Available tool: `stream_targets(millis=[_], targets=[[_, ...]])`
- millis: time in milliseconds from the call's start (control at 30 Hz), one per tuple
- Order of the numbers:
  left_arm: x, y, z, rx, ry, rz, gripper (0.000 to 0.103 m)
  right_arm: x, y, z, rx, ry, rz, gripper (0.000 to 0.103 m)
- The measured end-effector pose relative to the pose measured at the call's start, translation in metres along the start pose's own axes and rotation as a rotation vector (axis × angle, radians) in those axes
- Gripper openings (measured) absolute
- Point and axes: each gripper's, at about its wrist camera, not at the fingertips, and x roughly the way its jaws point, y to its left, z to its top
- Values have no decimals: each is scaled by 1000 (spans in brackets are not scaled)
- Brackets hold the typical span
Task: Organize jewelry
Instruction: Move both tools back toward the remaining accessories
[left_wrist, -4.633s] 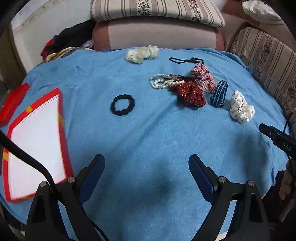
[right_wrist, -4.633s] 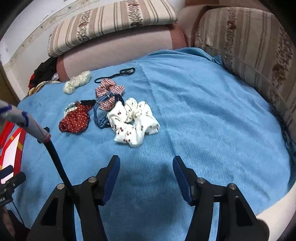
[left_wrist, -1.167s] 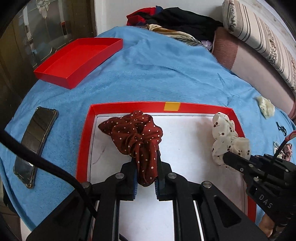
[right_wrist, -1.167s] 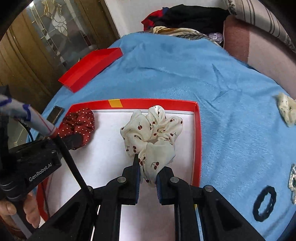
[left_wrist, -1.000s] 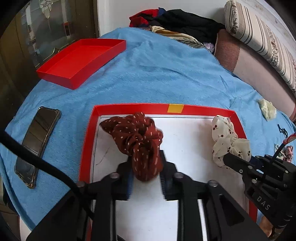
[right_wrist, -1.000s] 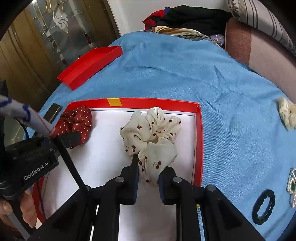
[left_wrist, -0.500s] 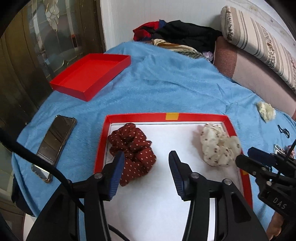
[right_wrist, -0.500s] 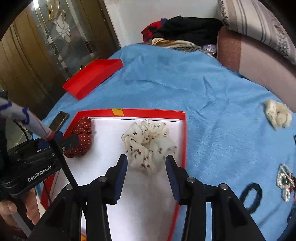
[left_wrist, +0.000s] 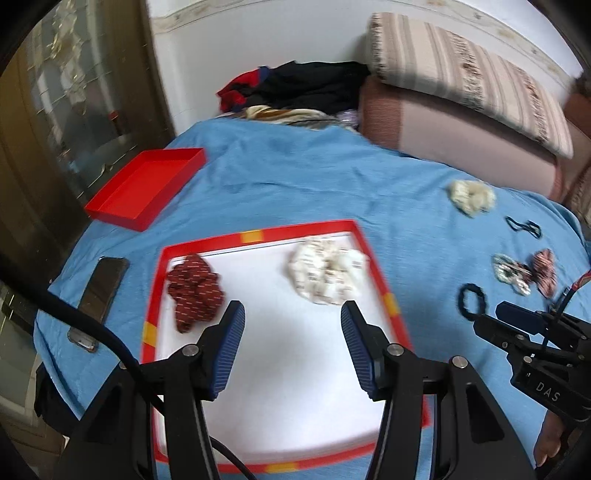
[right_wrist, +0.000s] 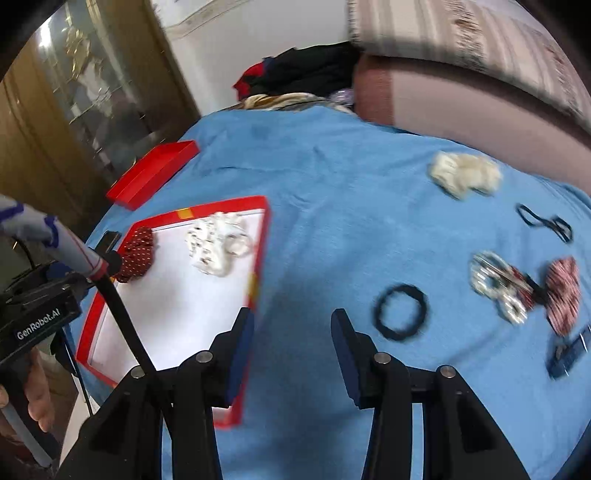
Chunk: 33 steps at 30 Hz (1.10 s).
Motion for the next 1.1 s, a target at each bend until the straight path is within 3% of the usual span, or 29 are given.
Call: stream_targets(millis=[300,600,900,1100], targets=[[-7,-62,-10,52,36,-83,53,-52,-96,-59,152,-12,-95,47],[22,-133,-18,104,119,-185,53,-92,-176,-102,252,-46,-205,47],[77,-178,-17,115,185,-252,53,-97,-229,-114,365,-78,-254,47],[115,-190,-13,91,235,-306,53,-90,-241,-99,413,-114,-200,47]])
